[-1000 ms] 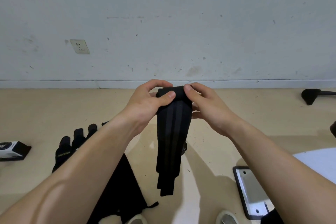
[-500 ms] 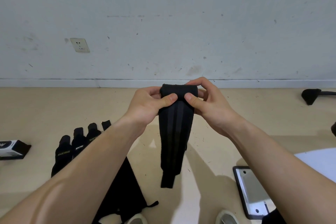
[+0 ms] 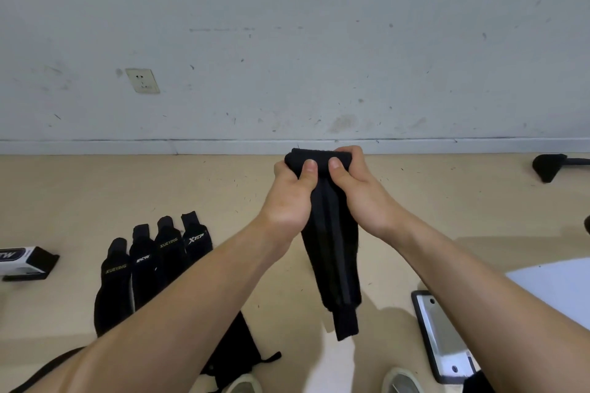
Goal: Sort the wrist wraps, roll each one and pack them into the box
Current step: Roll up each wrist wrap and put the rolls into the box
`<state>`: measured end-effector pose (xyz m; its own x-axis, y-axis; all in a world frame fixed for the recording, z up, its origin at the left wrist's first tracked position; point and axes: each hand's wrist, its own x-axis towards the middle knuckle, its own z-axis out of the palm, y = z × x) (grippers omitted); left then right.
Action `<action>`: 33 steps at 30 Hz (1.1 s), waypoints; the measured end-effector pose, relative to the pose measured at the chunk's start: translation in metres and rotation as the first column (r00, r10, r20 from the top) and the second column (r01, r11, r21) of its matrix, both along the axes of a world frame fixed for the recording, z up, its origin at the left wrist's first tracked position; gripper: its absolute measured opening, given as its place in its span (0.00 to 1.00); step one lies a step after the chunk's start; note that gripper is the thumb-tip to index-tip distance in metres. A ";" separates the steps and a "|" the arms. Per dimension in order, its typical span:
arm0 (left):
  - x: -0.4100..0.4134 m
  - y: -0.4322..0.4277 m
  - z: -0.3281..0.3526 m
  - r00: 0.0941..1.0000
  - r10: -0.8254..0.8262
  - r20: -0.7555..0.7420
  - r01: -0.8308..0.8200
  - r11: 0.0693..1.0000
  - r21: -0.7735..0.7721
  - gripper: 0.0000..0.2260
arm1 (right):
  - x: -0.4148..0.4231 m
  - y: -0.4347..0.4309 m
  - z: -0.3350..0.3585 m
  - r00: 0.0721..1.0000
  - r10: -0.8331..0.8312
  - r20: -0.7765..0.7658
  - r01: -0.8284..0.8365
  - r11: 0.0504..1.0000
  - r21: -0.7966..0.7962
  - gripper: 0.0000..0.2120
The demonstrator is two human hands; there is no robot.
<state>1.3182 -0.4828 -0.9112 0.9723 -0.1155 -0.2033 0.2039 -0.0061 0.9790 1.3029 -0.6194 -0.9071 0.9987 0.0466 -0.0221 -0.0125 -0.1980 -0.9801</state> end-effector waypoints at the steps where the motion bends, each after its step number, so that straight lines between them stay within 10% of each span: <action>1: 0.000 0.000 0.001 1.000 -0.001 0.006 0.000 1.000 0.012 0.16 | 0.000 -0.001 0.001 1.000 -0.002 -0.005 0.002 1.000 0.010 0.10; 11: 0.006 0.012 0.016 0.991 -0.128 0.026 0.129 0.991 -0.043 0.22 | 0.003 -0.015 0.008 0.991 0.022 0.132 -0.030 0.998 0.053 0.09; 18: 0.009 0.018 0.013 0.993 -0.044 0.107 0.043 0.999 0.011 0.11 | 0.006 -0.011 0.008 0.993 0.049 -0.110 -0.015 0.956 0.293 0.12; 21: 0.008 0.019 0.008 0.982 -0.088 0.168 0.082 0.996 0.042 0.11 | 0.007 -0.006 0.007 0.993 -0.006 -0.122 0.023 0.990 0.141 0.22; 26: 0.010 0.019 0.009 0.979 -0.166 0.115 0.155 0.983 0.098 0.13 | 0.006 0.000 0.004 0.997 -0.069 -0.040 0.072 0.994 0.084 0.14; 30: 0.015 0.022 0.015 0.970 -0.245 -0.002 0.242 0.959 0.144 0.35 | 0.005 0.000 -0.001 0.999 -0.043 0.014 0.043 0.997 0.057 0.06; 33: 0.016 0.023 0.014 0.957 -0.286 0.043 0.271 0.938 0.215 0.27 | 0.004 -0.001 -0.003 0.999 -0.042 -0.002 0.042 0.990 0.133 0.03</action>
